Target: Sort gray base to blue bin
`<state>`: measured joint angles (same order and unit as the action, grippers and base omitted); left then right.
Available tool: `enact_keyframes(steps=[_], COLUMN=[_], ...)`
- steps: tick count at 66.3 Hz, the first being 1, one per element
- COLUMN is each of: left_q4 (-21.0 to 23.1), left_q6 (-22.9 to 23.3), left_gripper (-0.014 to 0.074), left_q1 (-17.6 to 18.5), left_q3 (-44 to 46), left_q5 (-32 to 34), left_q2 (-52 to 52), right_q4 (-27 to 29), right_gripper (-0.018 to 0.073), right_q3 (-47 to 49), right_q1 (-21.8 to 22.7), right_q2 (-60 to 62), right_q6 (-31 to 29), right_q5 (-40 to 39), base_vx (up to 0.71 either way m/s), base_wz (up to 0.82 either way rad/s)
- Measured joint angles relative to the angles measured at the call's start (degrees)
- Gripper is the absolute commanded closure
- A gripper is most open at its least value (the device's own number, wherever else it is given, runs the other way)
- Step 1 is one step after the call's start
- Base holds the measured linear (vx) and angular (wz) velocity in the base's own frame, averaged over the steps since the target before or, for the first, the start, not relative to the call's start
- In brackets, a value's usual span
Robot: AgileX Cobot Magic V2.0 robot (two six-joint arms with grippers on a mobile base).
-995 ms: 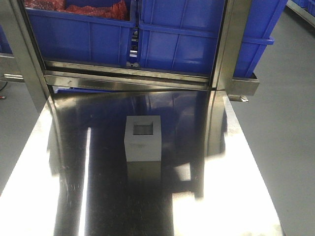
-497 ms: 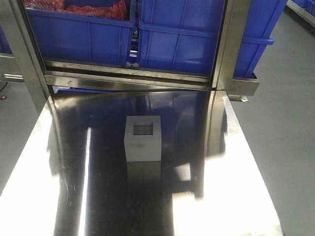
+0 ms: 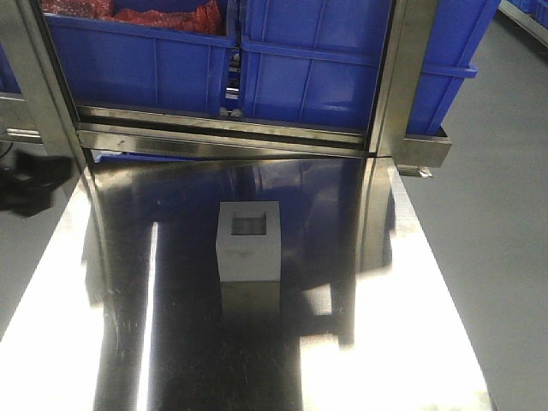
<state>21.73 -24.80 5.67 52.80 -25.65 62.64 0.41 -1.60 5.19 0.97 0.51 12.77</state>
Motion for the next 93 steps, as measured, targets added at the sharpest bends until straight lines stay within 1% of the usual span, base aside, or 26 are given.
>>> enact_keyframes(steps=[13,23,28,32,38,40,48,53,55,64,77,93], left_q4=[0.00,-0.06,-1.05,-3.66,-8.48,-10.08,-16.68,-19.89,-20.47,-21.73,-21.73,-21.73], left_q6=[-0.04,2.68,5.16,7.95,14.30,17.58,29.78,35.29,36.48,38.84,42.40,43.22], left_gripper=[-0.0005,0.0006,0.0006,0.0006,0.0006,0.0006,0.0006,0.0006,0.0006,0.0006,0.0006,0.0006], left_q1=[10.39,16.01,18.45,20.27,22.39,22.86,23.56,23.56,23.56,23.56,22.95,21.38], left_q3=[6.64,11.96,15.14,17.77,21.47,22.62,27.82,30.43,31.54,34.21,34.89,34.95], left_q5=[5.13,6.24,6.24,6.24,5.73,5.25,0.63,-3.33,-4.48,-7.30,-7.37,-7.77], left_q2=[11.74,20.65,24.93,28.06,32.11,33.28,38.27,41.51,42.62,46.90,49.71,50.41], right_q4=[0.00,0.00,0.00,0.00,0.00,0.00,0.00,0.00,0.00,0.00,0.00,0.00], right_gripper=[0.0564,0.0564,0.0564,0.0564,0.0564,0.0564,0.0564,0.0564,0.0564,0.0564,0.0564,0.0564], right_q3=[0.00,0.00,0.00,0.00,0.00,0.00,0.00,0.00,0.00,0.00,0.00,0.00], right_q1=[0.00,0.00,0.00,0.00,0.00,0.00,0.00,0.00,0.00,0.00,0.00,0.00], right_q2=[0.00,0.00,0.00,0.00,0.00,0.00,0.00,0.00,0.00,0.00,0.00,0.00], right_q6=[0.00,0.00,0.00,0.00,0.00,0.00,0.00,0.00,0.00,0.00,0.00,0.00], right_q5=[0.00,0.00,0.00,0.00,0.00,0.00,0.00,0.00,0.00,0.00,0.00,0.00], base_vx=[0.00,0.00,0.00,0.00,0.00,0.00,0.00,0.00,0.00,0.00,0.00,0.00], base_wz=[0.00,0.00,0.00,0.00,0.00,0.00,0.00,0.00,0.00,0.00,0.00,0.00])
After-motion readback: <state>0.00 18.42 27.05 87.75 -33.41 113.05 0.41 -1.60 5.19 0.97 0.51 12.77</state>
